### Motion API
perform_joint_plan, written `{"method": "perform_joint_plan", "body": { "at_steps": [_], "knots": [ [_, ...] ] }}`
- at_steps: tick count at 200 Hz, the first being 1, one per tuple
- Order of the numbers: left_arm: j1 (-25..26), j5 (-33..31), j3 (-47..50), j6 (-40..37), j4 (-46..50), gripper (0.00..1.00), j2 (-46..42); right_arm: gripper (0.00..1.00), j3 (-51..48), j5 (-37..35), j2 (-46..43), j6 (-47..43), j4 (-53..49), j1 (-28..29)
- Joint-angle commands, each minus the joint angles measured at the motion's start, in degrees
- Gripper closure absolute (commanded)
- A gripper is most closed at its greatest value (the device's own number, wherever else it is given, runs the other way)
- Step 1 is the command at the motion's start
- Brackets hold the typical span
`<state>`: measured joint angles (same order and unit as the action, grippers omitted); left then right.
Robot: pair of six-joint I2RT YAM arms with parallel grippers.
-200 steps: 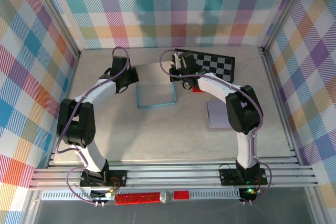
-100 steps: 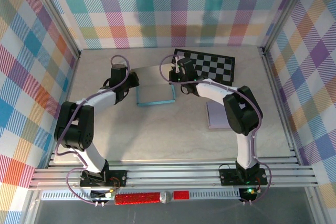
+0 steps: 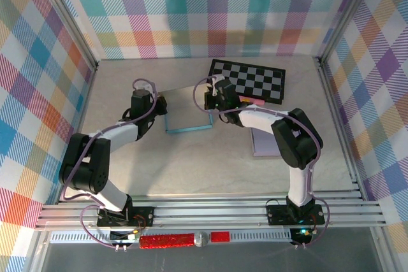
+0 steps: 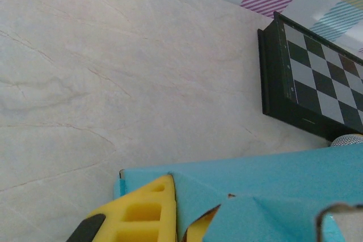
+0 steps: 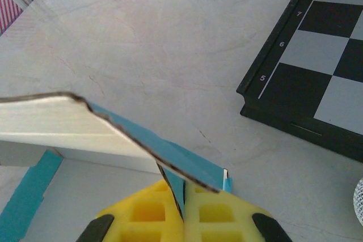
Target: Fold the paper box
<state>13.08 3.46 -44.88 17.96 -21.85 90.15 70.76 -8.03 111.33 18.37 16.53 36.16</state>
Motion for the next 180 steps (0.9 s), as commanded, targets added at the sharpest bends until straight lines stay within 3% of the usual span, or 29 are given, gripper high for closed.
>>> {"method": "perform_joint_plan", "body": {
  "at_steps": [1, 65, 89, 115, 132, 180],
  "knots": [
    [2.3, 2.8, 2.4, 0.0, -2.3, 0.92, -1.9, 1.0, -3.4, 0.8, 0.4, -0.6, 0.2, 1.8],
    [4.9, -1.5, 5.5, -2.2, -5.3, 0.92, -2.2, 1.0, -8.2, -1.3, 0.6, -4.5, 6.4, 2.2],
    [5.7, -3.1, 5.4, -2.2, -5.4, 0.92, -1.0, 1.0, -8.3, -1.8, 0.6, -4.5, 5.3, 2.2],
    [6.6, -4.5, 4.0, -2.6, -1.6, 0.93, -0.7, 0.98, -6.3, -3.5, -2.8, -2.8, -3.4, 2.2],
    [7.5, -5.5, 4.1, -3.1, -1.0, 0.93, -0.9, 0.89, -6.7, -1.5, -5.3, -0.7, -5.8, 2.1],
    [10.0, -9.4, 2.5, -6.3, 3.5, 0.97, -0.7, 0.5, -7.6, 1.8, -12.5, 9.3, -14.3, 2.1]
  ]
}}
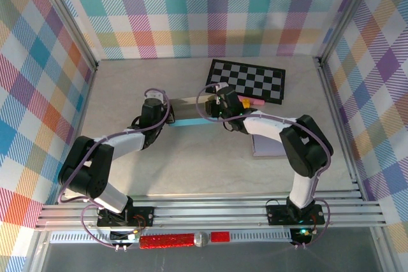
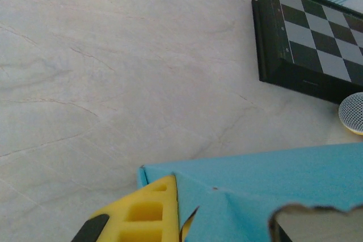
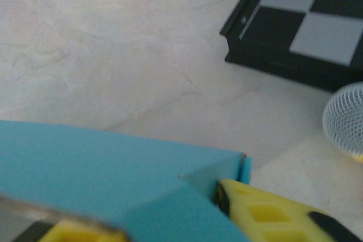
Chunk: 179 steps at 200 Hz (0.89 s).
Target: Fold the paper box
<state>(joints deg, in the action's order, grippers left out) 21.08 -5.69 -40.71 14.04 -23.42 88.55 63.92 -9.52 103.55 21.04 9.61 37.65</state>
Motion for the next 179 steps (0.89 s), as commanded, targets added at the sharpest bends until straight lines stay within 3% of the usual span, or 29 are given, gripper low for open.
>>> {"method": "perform_joint_plan", "body": {
  "at_steps": [1, 20, 115, 152, 179],
  "knots": [
    [2.0, -0.3, -1.7, -2.5, 5.1, 0.97, 0.9, 0.5, -0.7, 3.4, -4.9, 6.8, -7.5, 0.6],
    [2.9, -1.6, -2.2, -3.2, 5.9, 0.98, 1.3, 0.42, -0.5, 5.0, -6.9, 12.2, -11.7, 0.2],
    [4.5, -3.6, -3.5, -4.0, 6.9, 0.99, 2.9, 0.34, -1.3, 10.0, -21.7, 26.8, -29.1, 0.1],
    [4.8, -3.7, -3.5, -4.1, 6.9, 0.99, 3.0, 0.25, 8.5, 9.5, -22.1, 29.5, -41.4, -1.8],
    [5.2, -3.6, -3.2, -4.3, 7.2, 0.98, 2.9, 0.27, 20.4, 18.3, -14.1, 35.0, -52.7, -8.5]
  ]
}}
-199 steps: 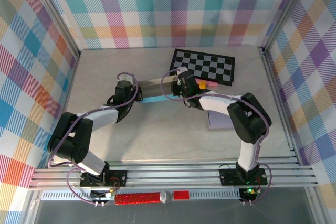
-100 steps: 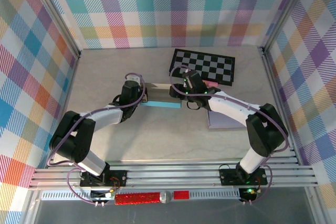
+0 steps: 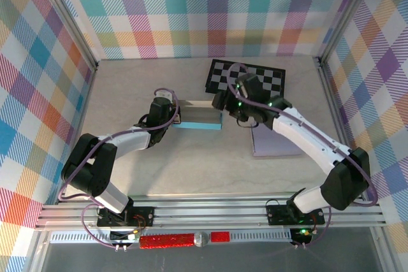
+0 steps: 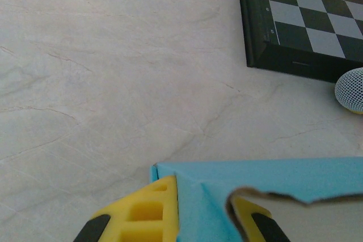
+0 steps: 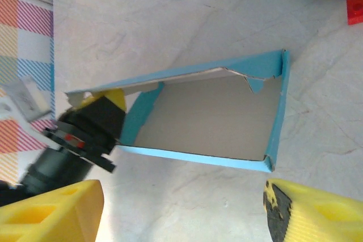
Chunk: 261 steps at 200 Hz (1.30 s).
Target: Fold the paper box
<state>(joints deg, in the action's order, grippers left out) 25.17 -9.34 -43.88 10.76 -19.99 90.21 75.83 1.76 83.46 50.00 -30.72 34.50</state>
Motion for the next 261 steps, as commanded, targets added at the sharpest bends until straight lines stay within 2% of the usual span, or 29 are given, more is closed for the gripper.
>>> {"method": "perform_joint_plan", "body": {
  "at_steps": [1, 20, 52, 73, 87, 104, 140, 174, 216, 261],
  "knots": [
    [1.1, 0.0, -0.1, -1.1, 3.9, 0.98, 1.3, 0.27, 9.0, 7.4, 6.4, 6.3, -12.8, -5.6],
    [1.6, -0.2, 0.2, -1.1, 3.8, 0.98, 1.2, 0.33, 15.7, 12.5, 12.0, 11.5, -18.9, -7.7],
    [2.7, -1.2, 0.6, -1.1, 3.9, 0.97, 1.5, 0.43, 18.6, 17.8, 15.3, 23.9, -16.1, -8.7],
    [3.3, -2.1, 0.6, -1.1, 4.1, 0.97, 1.6, 0.45, 18.9, 18.1, 15.8, 34.4, -16.0, -7.8],
    [3.6, -2.6, 0.6, -1.1, 4.1, 0.97, 1.8, 0.46, 15.4, 15.7, 14.2, 40.7, -9.0, -6.5],
    [4.0, -3.0, 0.6, -1.1, 4.2, 0.97, 2.0, 0.46, 14.8, 14.4, 14.9, 45.1, -6.0, -5.6],
    [4.5, -4.0, 0.6, -1.1, 4.7, 0.97, 2.0, 0.53, 17.0, 17.9, 19.8, 48.9, -4.6, -4.9],
    [4.6, -4.6, 0.5, -1.1, 5.0, 0.97, 1.7, 0.58, 16.1, 18.0, 20.2, 50.7, -6.3, -4.0],
    [5.1, -5.1, 0.5, -0.8, 5.0, 0.97, 1.9, 0.62, 14.5, 16.2, 21.2, 51.3, -3.0, -4.0],
    [5.3, -5.5, 0.5, -0.7, 4.9, 0.97, 1.9, 0.76, 13.7, 16.0, 22.2, 51.8, -2.7, -4.0]
  ]
}}
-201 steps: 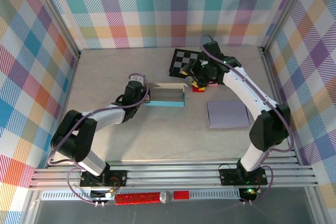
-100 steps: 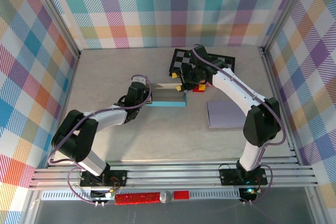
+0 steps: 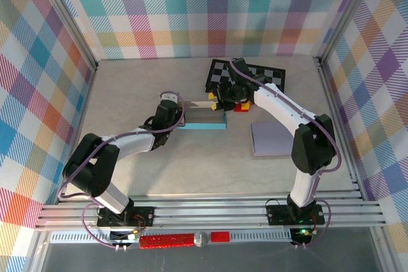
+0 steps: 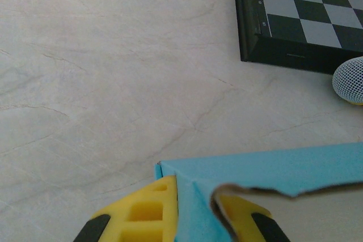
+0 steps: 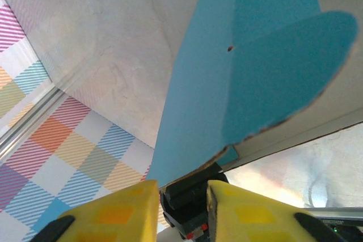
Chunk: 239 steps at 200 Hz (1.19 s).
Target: Fold the paper box
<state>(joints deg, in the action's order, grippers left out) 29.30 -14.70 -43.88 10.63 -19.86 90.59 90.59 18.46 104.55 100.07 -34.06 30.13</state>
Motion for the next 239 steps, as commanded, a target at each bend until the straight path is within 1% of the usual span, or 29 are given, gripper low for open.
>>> {"method": "perform_joint_plan", "body": {
  "at_steps": [1, 27, 58, 79, 96, 111, 118, 122, 147, 170, 187, 206, 215, 224, 231, 239],
  "knots": [
    [1.2, -0.1, 0.5, -0.6, 4.8, 0.97, 1.5, 0.77, -1.1, -0.7, 1.2, 1.7, 0.7, 0.4],
    [1.3, -0.5, 0.6, -0.4, 4.7, 0.96, 1.2, 0.89, -1.6, 0.1, 1.2, 1.5, 0.0, 0.4],
    [1.4, -0.6, 0.9, 0.0, 4.9, 0.92, 0.7, 0.93, -4.7, 0.8, 0.5, 1.9, 0.6, 0.4],
    [1.5, -0.7, 1.2, 0.7, 5.5, 0.87, -0.2, 0.95, -6.7, 0.7, -0.5, 1.8, 0.7, 0.6],
    [1.6, -0.7, 1.7, 1.3, 6.4, 0.78, -1.6, 0.98, -8.3, 0.7, -1.1, 1.7, 0.8, 0.7],
    [2.0, -0.9, 1.8, 2.5, 9.1, 0.66, -3.7, 0.98, -9.4, 0.6, -1.6, 1.4, 0.7, 0.9],
    [2.3, -0.4, 2.1, 3.2, 10.5, 0.56, -5.0, 0.97, -9.8, 0.6, -1.6, 1.3, 0.9, 1.0],
    [2.4, -0.1, 2.4, 3.9, 11.3, 0.54, -5.8, 0.97, -10.2, 0.7, -1.6, 1.2, 1.1, 1.0],
    [4.8, -0.1, 5.4, 6.9, 16.5, 0.53, -12.4, 0.97, -11.8, 1.3, -1.3, 0.5, 2.7, 1.1],
    [5.2, 0.3, 8.5, 11.4, 21.0, 0.53, -19.0, 0.95, -11.3, 0.6, -1.3, -0.6, 1.3, 1.1],
    [5.3, 0.7, 8.4, 13.7, 24.9, 0.53, -23.7, 0.94, -12.0, 1.0, -1.0, -0.3, 2.0, 1.1],
    [5.2, 1.2, 5.0, 15.9, 29.6, 0.52, -26.9, 0.94, -12.4, 1.4, -0.5, -0.3, 1.9, 1.2],
    [5.2, 0.9, 1.7, 16.9, 32.8, 0.51, -26.9, 0.93, -12.7, 1.5, -0.5, -0.4, 1.8, 1.2],
    [4.7, 0.1, -2.3, 18.4, 36.8, 0.48, -26.0, 0.93, -12.9, 1.4, -0.5, -0.4, 1.7, 1.2],
    [3.4, 1.3, -4.8, 19.6, 39.4, 0.48, -25.0, 0.93, -13.0, 1.4, -0.5, -0.6, 1.5, 1.2],
    [1.2, 4.2, -7.3, 21.4, 41.2, 0.48, -23.4, 0.93, -13.1, 1.4, -0.5, -0.8, 1.4, 1.2]
  ]
}}
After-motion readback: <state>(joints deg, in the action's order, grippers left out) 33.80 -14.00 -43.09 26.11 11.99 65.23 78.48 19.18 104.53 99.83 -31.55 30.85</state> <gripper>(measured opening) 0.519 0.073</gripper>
